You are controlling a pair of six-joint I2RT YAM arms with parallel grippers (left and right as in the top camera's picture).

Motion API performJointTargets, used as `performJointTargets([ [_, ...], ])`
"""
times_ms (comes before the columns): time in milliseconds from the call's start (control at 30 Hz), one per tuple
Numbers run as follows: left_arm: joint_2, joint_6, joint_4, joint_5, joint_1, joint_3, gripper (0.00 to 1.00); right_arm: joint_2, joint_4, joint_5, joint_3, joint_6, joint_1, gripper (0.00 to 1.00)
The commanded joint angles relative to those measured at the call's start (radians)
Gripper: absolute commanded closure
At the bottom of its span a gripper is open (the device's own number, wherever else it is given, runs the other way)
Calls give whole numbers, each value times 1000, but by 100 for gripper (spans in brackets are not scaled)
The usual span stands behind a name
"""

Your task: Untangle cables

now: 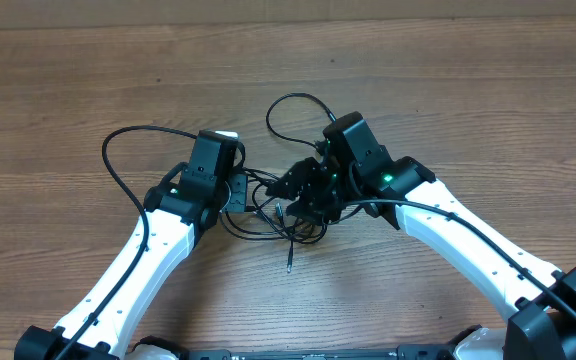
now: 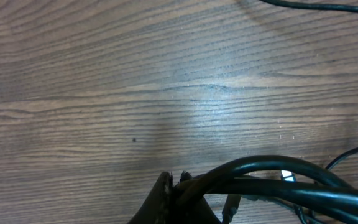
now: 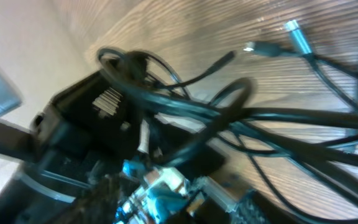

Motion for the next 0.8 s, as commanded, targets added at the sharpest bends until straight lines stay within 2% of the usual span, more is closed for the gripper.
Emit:
performJointTargets([
  [0, 0, 23, 0, -18, -6, -6, 96, -3, 8, -58, 6, 123, 2, 42],
  [133, 0, 23, 1, -19, -6, -6, 96, -3, 6, -12, 6, 187, 2, 42],
  [300, 0, 24, -1, -20, -6, -6, 96, -3, -13, 98, 4, 288, 2, 54],
  [433, 0, 27, -6, -20, -6, -6, 96, 0, -14, 148, 4, 352, 2, 58],
  [567, 0, 27, -8, -20, -6, -6, 96, 16, -10, 166, 4, 354, 2, 59],
  [667, 0, 32, -13, -20, -6, -6, 96, 31, -6, 191, 4, 376, 2, 65],
  [767, 0, 46, -27, -24, -6, -6, 96, 55, 17, 200, 4, 375, 2, 76],
])
